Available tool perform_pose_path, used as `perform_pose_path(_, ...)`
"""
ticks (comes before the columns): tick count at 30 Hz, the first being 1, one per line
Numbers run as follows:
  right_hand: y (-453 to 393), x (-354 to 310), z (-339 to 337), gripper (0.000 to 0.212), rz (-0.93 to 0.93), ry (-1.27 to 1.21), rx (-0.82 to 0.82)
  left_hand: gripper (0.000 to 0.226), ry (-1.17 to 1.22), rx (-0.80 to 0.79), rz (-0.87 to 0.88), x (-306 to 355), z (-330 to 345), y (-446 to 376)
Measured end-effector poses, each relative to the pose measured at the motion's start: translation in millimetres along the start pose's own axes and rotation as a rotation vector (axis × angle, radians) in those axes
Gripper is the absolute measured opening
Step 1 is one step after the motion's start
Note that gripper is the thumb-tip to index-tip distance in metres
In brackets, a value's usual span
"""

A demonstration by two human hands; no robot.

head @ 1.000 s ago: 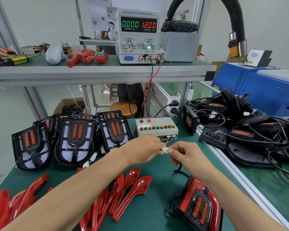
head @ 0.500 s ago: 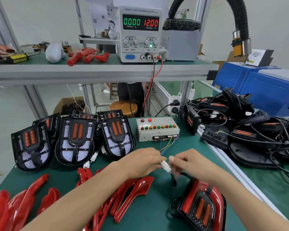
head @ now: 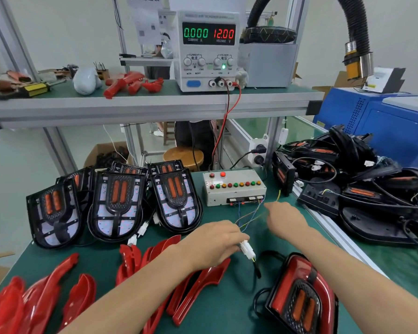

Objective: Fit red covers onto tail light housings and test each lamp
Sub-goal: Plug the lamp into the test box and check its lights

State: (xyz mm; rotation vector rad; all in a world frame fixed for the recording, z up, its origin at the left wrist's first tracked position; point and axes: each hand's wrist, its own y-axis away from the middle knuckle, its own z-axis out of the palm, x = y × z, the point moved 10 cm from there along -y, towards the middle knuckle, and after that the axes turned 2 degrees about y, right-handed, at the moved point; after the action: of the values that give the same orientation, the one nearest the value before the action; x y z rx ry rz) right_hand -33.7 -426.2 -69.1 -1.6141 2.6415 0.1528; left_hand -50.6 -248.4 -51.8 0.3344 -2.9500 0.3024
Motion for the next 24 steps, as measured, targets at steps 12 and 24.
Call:
perform_pose_path(12,69,105,28,0.034,0.104,-0.712,-0.137,0.078,0.104,-0.067,-0.255,-45,5,-12)
perform_pose_path(24,124,131,34,0.037,0.184,-0.649,0.063,0.028,0.291,0.293,-0.301,-29,-51,5)
